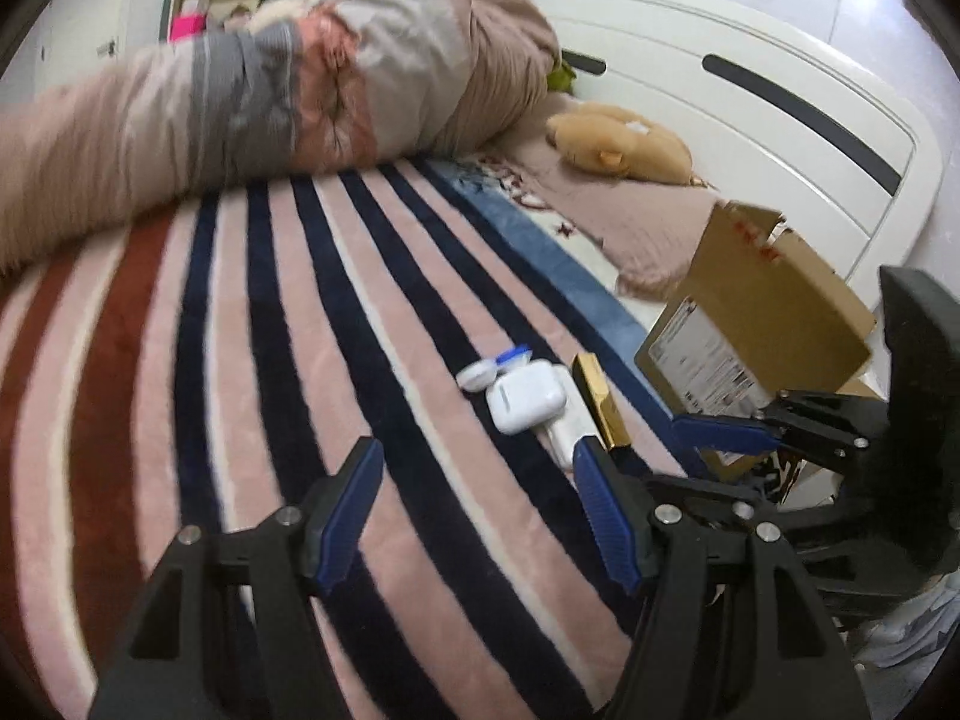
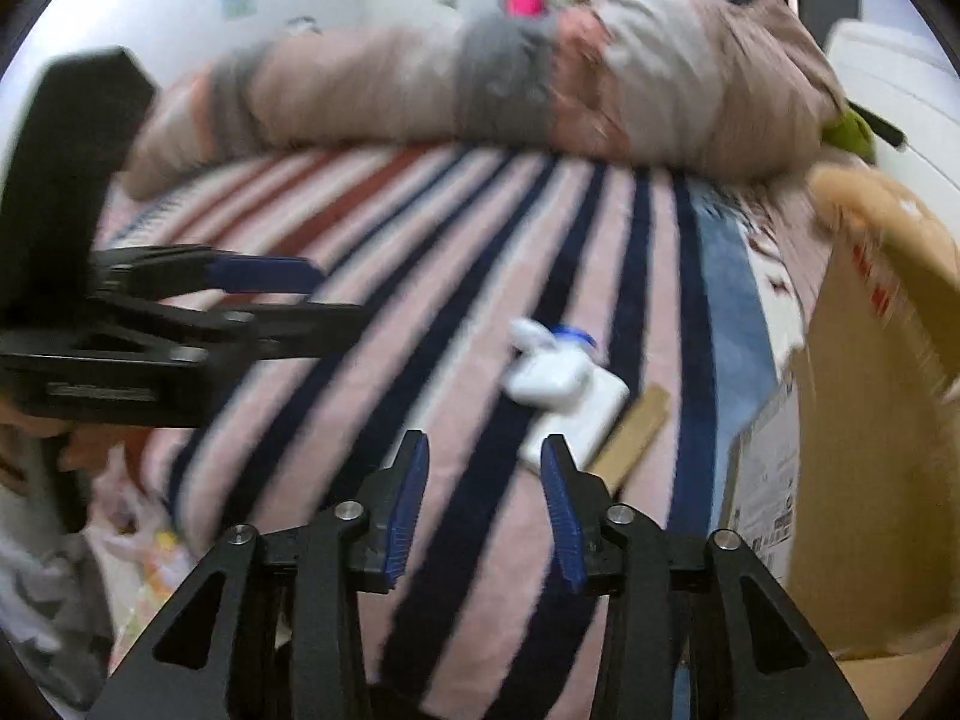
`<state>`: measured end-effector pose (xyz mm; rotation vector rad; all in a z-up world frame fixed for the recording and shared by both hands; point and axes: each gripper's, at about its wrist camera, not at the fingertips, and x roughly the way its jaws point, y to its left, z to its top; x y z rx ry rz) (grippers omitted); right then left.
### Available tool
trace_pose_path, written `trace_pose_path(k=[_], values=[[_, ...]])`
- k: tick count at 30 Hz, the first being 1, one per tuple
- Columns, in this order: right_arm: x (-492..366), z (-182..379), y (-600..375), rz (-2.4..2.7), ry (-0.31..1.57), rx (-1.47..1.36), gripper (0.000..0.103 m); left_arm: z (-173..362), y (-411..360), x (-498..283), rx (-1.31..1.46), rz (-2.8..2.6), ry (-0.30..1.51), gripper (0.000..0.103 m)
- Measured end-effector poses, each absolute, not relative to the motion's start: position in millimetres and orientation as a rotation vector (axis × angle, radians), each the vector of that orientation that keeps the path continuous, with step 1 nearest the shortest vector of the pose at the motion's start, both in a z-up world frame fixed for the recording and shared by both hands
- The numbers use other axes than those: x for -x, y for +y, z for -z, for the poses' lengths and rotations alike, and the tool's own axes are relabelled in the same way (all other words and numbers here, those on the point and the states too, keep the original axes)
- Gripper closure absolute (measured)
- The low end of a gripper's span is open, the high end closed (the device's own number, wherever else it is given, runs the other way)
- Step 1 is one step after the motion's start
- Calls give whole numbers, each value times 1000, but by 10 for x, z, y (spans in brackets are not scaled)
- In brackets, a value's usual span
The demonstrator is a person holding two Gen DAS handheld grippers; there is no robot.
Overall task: Organize rigid objects
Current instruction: 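Grasp the white earbuds case with the left gripper while the right gripper grasps the gold tube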
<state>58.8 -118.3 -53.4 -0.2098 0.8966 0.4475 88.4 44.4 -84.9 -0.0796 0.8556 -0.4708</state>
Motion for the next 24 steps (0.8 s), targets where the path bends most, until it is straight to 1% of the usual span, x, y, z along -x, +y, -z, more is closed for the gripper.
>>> trace_pose_path(k=[3,7,14,15,17,18,20,21,24], values=[[-727,791,-1262,-338,889,226,68,1010,340,-1002,84,514,871,41],[-896,1037,-1388,-298,925,196,68,1215,130,-1199,100,588,895,41],[-1017,1199,-1399,-195,875,256,69,1478,-202,-1519,173,645,935,41],[-1012,1203,-1399,-178,863,271,73,1502,-223,-1547,180,638,941,41],[-1049,1237,-1387,-154,852,305,74,1579,-268,-1615,192,597,956,42],[-1065,1243,-1387,-151,849,305,74,1592,-267,-1629,201,594,959,42],[-1060,1253,-1395,-150,847,305,75,1623,-274,-1648,223,586,957,47],[-1057,1253,-1398,-151,849,304,79,1626,-271,-1649,220,579,955,50],[-1081,1271,-1380,-166,862,291,90,1601,-276,-1593,196,575,943,50]])
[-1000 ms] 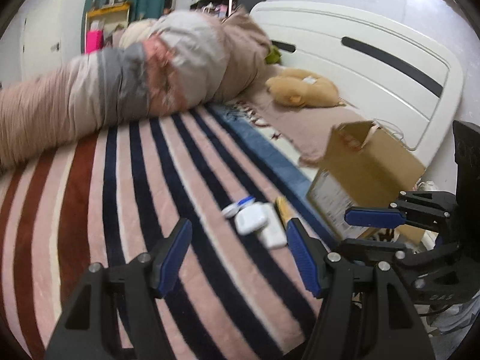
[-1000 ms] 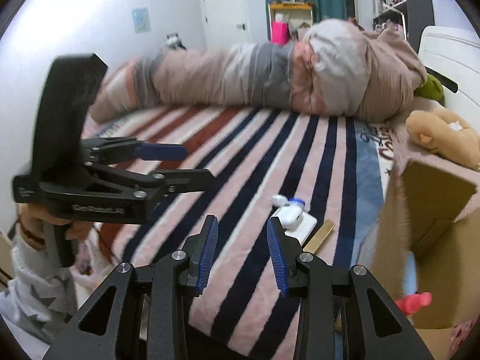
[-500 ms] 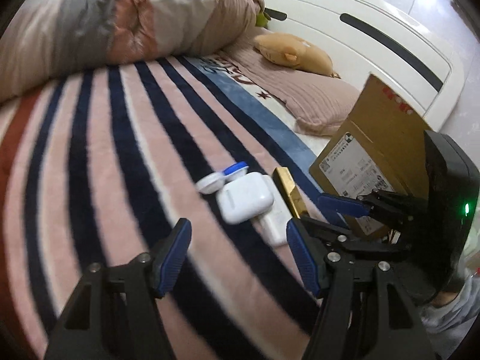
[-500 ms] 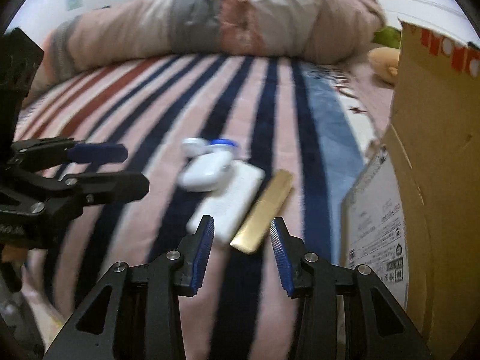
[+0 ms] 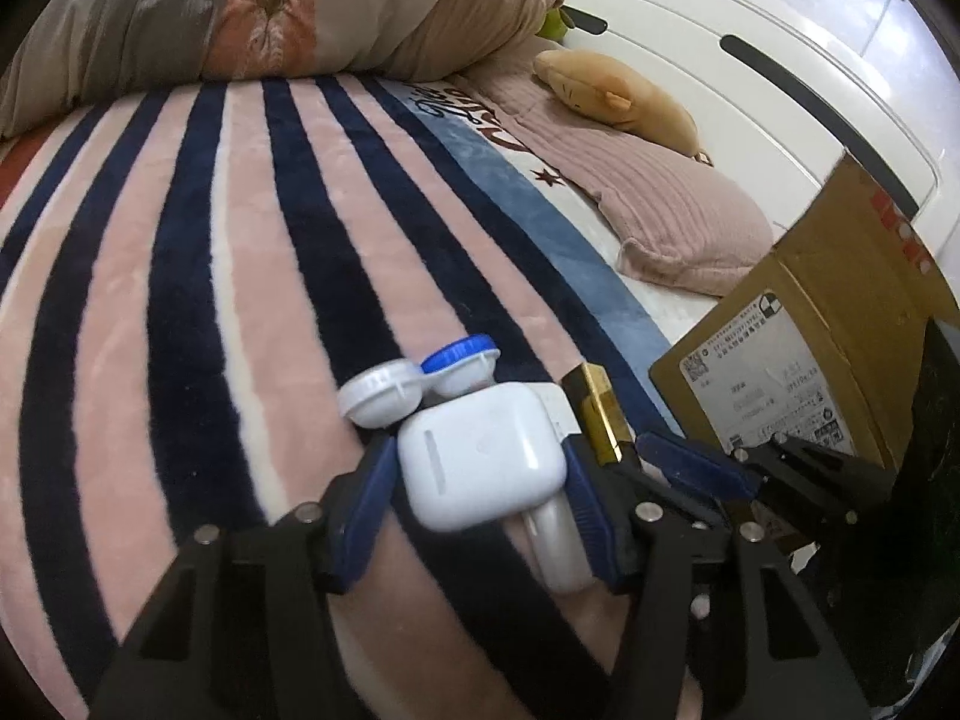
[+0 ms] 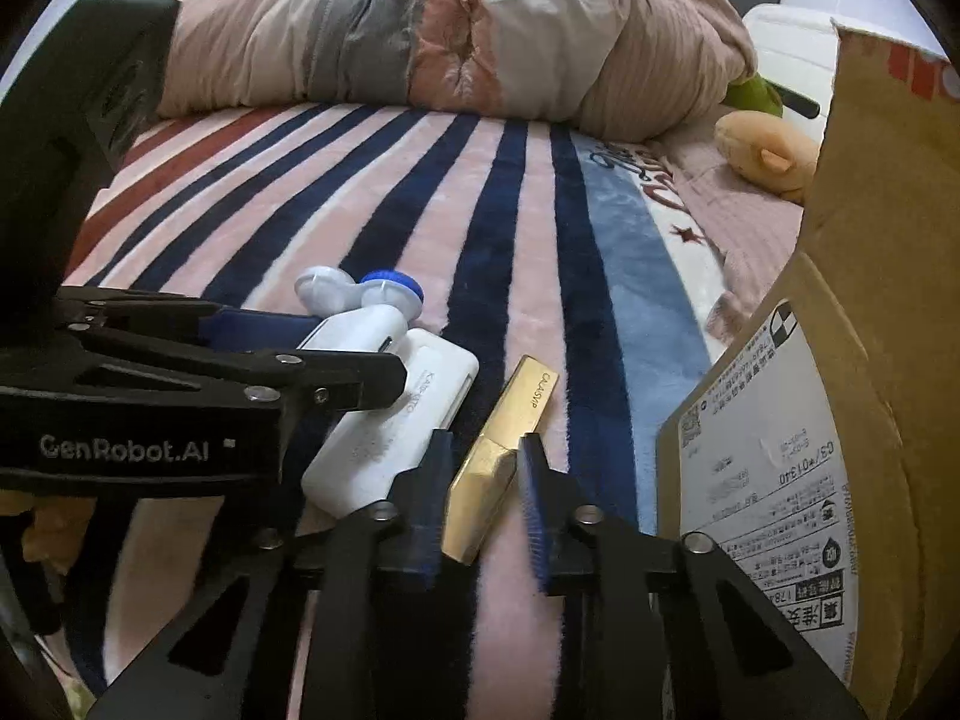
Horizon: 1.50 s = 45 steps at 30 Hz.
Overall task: Organize rigid objects
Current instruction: 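Grasp the white earbuds case with the left gripper while the right gripper grasps the gold tube, then carry the earbuds case and gold tube into the cardboard box, open both grippers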
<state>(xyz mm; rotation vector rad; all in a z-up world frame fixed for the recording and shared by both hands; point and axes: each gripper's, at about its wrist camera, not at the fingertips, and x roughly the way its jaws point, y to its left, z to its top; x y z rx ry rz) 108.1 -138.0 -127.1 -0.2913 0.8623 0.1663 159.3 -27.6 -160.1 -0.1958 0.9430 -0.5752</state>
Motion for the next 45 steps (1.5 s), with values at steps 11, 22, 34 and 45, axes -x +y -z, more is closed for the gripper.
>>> trace_pose_path(k=[11,22,34,45], values=[[-697,1215,-1366,-241,899,327,99,1486,20,-1074,31,554,977,50],[-890,1272,-1354,-177,874,227,81,1575,102,-977,71,490,949,45],[-950,1384,-1307,-159,892,275,87,1577,127,-826,72,422,909,52],[-730,1414,-1350,-218,933,233,88,1613,184,-654,68,381,886,50]])
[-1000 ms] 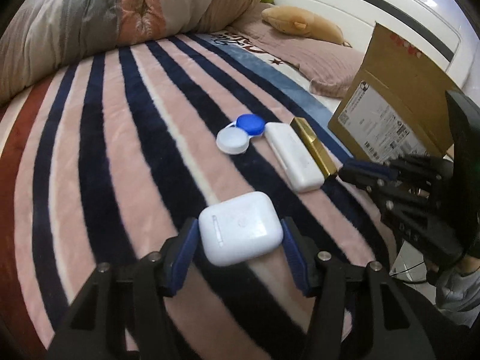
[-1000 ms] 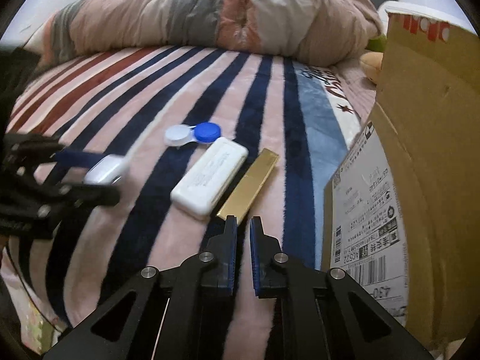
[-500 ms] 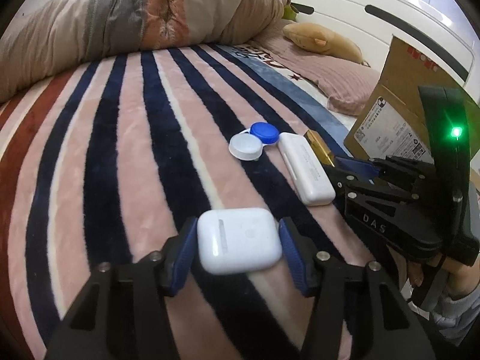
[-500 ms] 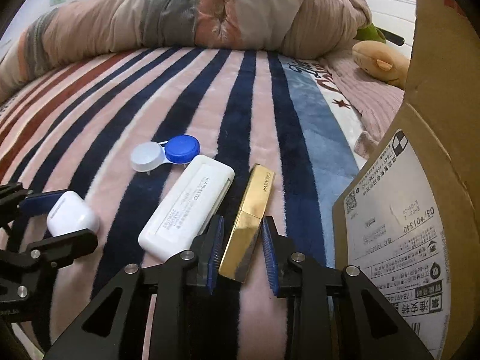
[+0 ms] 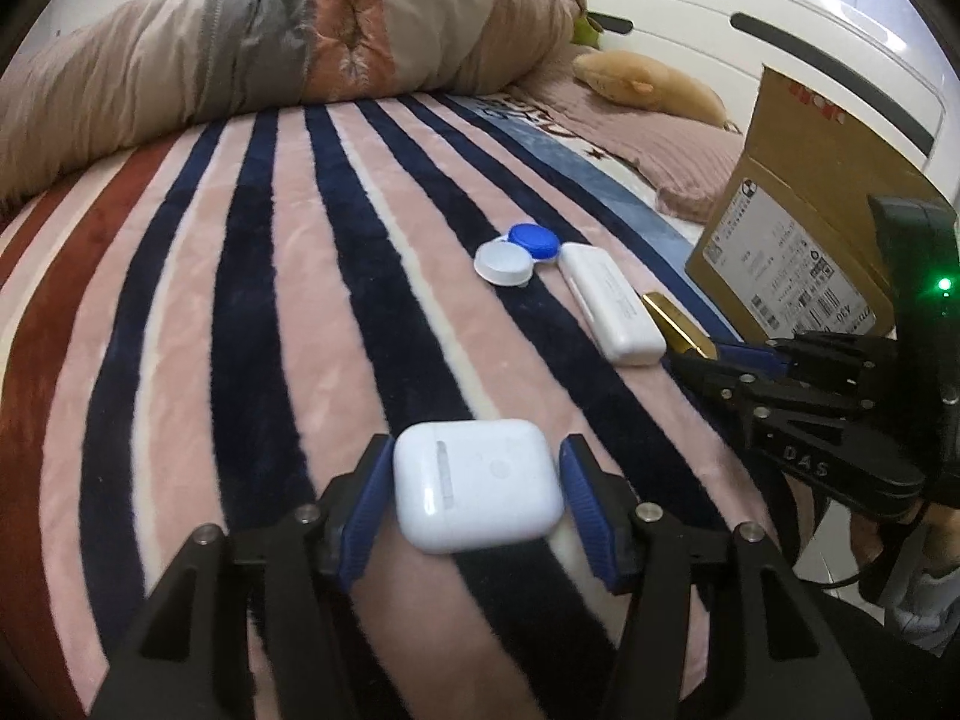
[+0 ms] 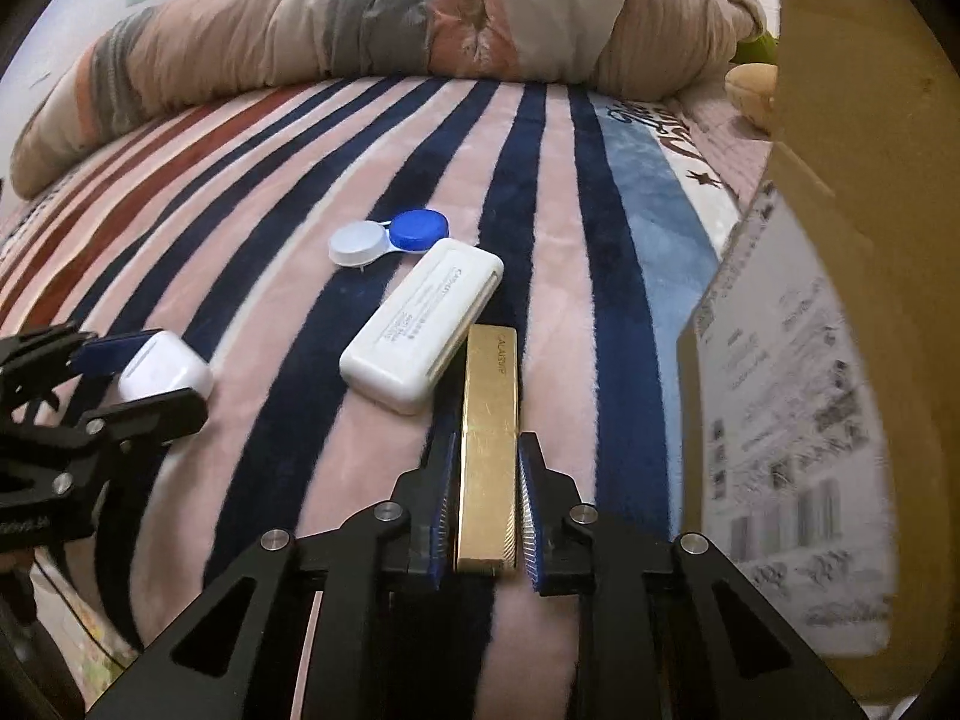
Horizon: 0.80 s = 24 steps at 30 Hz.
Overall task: Organize rigid objects
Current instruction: 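Carry the earbuds case and gold tube into the cardboard box, open both grippers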
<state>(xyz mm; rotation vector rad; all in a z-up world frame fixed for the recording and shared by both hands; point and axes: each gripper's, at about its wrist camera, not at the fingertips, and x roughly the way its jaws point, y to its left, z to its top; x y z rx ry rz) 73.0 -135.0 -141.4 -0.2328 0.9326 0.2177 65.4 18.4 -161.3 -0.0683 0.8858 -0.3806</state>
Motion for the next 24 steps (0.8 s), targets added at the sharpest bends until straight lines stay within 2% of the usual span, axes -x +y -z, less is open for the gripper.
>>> trace_pose_path(k=[7,12,19,24], values=[[-754,1412,-1305,-212,888,256,90,1620,232,-610,116,352,869,53],[-617,1203,-1275,-252,847,265,90,1430,291,-520,104,339,851,52],[-295,575,-1123,-386,715,231,90,682,280,-233,35,316,732,52],[-119,-43,-1404,-436,593,164,90,125,63,-95,-24,362,645,52]])
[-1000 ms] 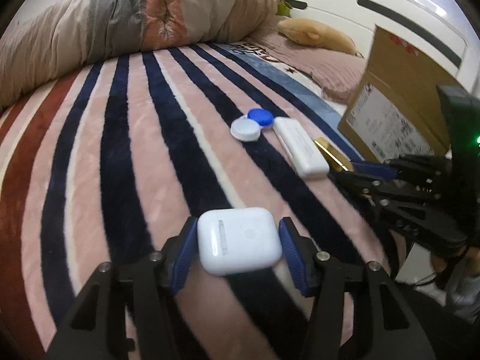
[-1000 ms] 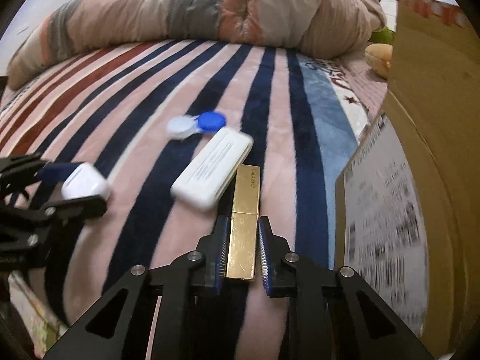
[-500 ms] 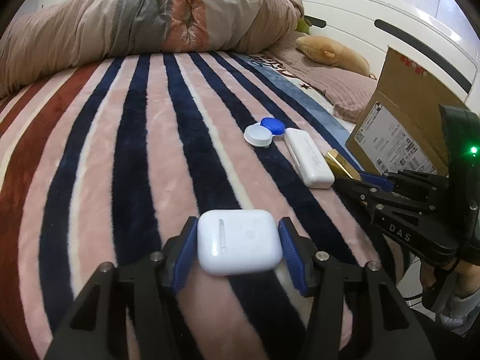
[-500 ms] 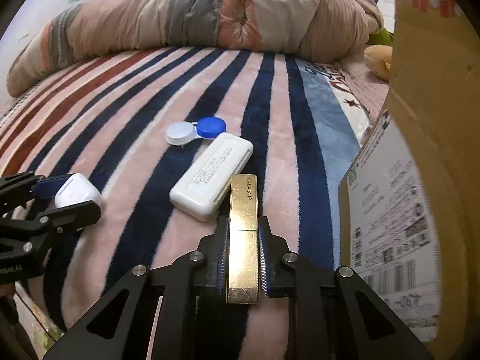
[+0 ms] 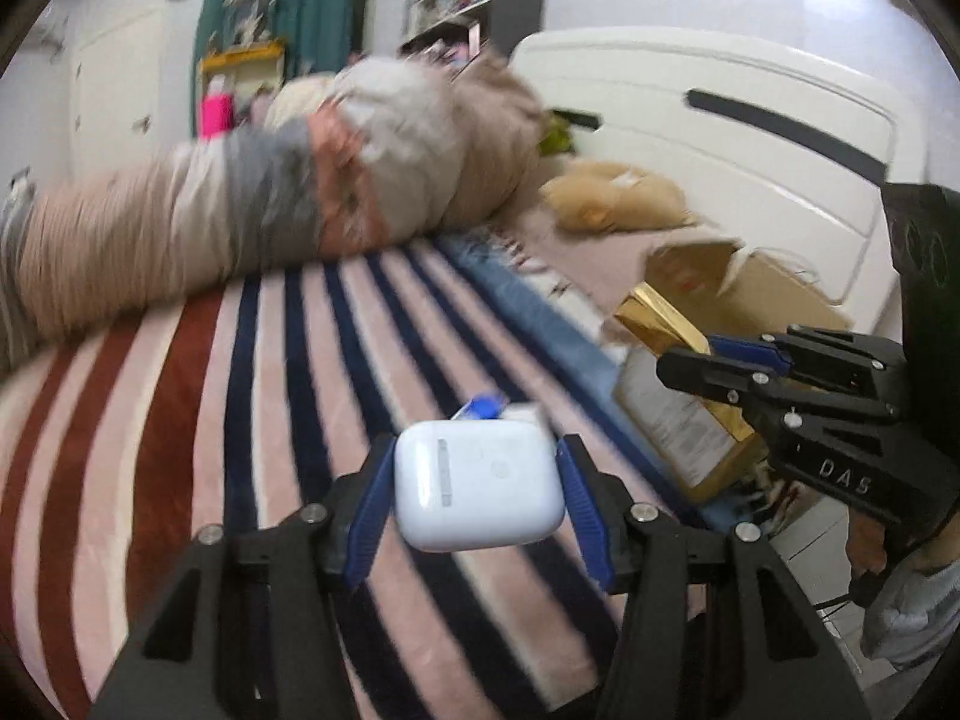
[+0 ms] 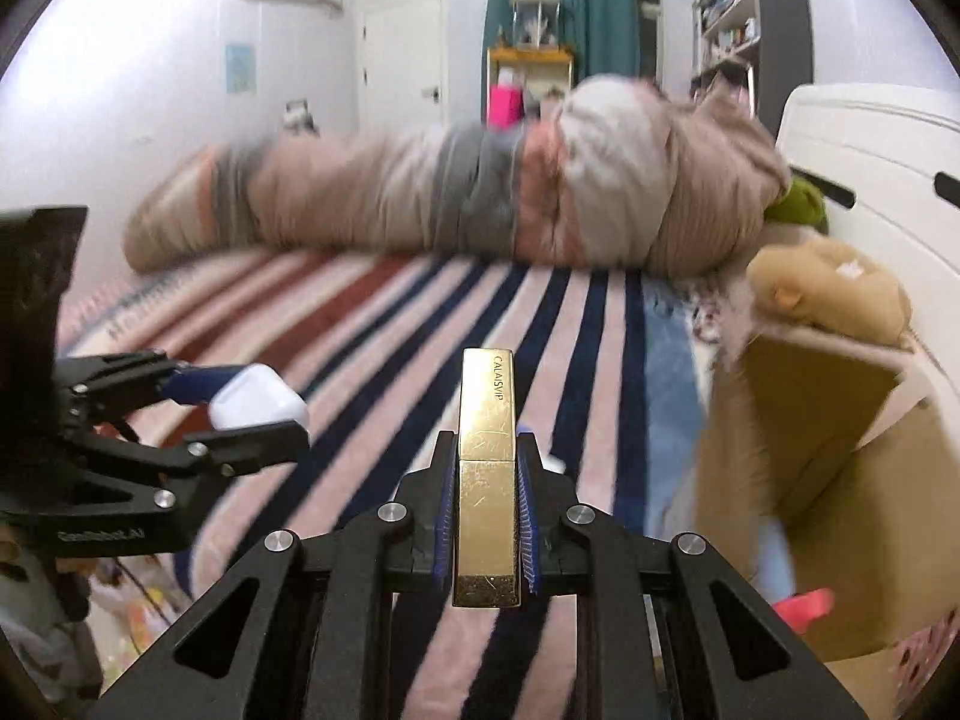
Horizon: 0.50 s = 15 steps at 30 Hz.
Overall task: Organize rigid objects
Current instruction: 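Carry the earbuds case and gold tube into the cardboard box, open both grippers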
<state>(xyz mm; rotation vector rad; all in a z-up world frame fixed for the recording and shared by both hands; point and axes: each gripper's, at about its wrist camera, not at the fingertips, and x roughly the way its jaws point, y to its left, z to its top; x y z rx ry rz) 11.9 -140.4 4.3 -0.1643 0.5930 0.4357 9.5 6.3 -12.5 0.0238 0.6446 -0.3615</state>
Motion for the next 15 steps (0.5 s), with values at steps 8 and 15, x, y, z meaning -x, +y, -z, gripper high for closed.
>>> trace_pose_path(k=[8,15], values=[[-40,-572,-2409,-264,504,129,90,-459,-910,-174,-113,565,573,52],[-385,-376,-3060,-174,625,127,89,-515,-1651,-526,-181,685,653,52]])
